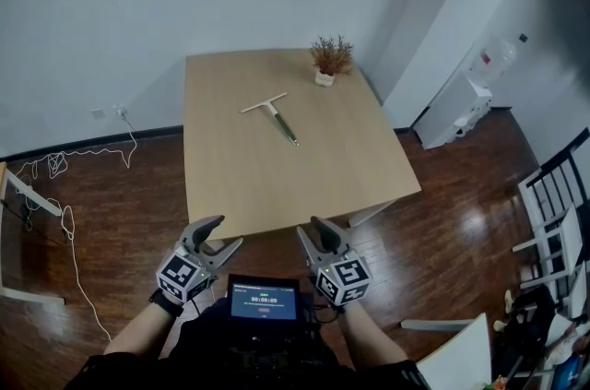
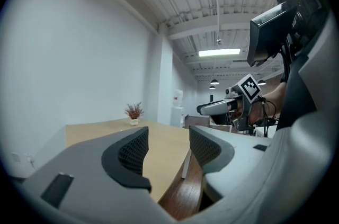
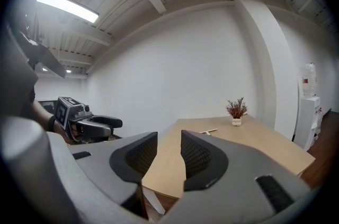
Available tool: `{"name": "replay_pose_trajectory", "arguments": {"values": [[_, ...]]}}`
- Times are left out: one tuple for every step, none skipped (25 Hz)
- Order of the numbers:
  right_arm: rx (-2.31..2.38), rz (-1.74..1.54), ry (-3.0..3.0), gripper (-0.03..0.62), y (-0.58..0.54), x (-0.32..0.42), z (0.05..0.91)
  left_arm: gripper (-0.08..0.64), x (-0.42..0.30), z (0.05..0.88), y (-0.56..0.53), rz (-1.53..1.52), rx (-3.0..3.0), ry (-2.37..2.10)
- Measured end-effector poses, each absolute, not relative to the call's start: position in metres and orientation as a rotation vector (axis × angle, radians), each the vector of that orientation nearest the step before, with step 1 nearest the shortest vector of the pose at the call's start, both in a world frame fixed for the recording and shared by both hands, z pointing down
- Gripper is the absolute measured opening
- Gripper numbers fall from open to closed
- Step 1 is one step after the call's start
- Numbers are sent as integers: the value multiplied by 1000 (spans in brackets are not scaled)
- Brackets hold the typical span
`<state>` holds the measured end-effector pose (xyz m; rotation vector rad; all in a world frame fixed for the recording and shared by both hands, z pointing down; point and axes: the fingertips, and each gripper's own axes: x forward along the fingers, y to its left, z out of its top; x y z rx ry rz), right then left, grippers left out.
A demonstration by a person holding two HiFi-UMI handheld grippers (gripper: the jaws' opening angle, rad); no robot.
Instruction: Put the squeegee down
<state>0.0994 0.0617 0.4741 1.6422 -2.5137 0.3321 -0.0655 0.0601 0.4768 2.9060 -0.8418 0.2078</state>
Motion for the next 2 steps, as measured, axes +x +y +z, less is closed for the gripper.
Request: {"name": "replay_pose_trajectory", "arguments": {"values": [[1641, 330, -2514, 164, 61, 98, 473, 250, -66, 476, 60, 205, 2905, -841], [1639, 328, -2515, 164, 61, 97, 473, 250, -66, 476, 60, 203, 2905, -841]]}}
